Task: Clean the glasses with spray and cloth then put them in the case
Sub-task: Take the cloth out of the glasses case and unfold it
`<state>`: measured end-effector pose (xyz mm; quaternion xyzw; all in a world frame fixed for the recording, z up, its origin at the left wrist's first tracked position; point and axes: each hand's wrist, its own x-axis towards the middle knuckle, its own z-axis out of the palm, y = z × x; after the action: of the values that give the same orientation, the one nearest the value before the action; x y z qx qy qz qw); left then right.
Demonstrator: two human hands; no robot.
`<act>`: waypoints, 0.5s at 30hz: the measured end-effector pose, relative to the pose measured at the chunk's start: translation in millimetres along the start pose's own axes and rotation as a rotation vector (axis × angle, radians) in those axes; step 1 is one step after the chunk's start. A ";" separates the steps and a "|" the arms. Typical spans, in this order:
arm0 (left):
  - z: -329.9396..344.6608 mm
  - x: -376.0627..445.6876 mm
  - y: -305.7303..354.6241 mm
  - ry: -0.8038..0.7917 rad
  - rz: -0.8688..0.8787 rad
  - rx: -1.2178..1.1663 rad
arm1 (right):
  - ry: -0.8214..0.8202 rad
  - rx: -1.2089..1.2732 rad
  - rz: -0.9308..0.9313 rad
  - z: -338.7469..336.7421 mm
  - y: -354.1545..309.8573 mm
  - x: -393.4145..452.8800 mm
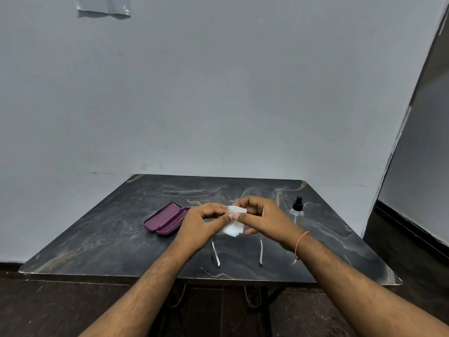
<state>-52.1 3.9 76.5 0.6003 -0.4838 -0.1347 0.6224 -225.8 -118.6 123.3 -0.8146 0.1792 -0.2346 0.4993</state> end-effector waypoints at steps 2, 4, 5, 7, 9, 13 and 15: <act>1.4 -0.6 -0.6 0.023 -0.001 -0.036 | 0.011 0.095 0.020 2.7 1.2 -0.2; 3.0 -1.5 -0.2 0.042 0.005 -0.054 | 0.025 0.158 0.031 4.3 1.9 -1.0; 4.0 -2.1 0.3 0.051 0.005 -0.065 | 0.033 0.182 0.035 4.8 1.7 -1.8; 6.8 -4.1 2.5 0.069 -0.004 -0.095 | 0.049 0.229 0.049 5.2 2.4 -2.8; 9.5 -5.4 3.3 0.092 -0.013 -0.113 | 0.052 0.255 0.062 5.4 4.8 -2.8; 11.9 -4.0 1.8 0.128 -0.044 -0.125 | 0.038 0.282 0.076 5.9 9.8 -4.2; 13.7 -4.2 2.7 0.129 -0.059 -0.133 | 0.036 0.300 0.074 5.4 10.8 -5.5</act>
<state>-65.8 -0.7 74.5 0.5792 -0.4149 -0.1458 0.6864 -228.0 -116.5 110.4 -0.7193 0.1810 -0.2546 0.6205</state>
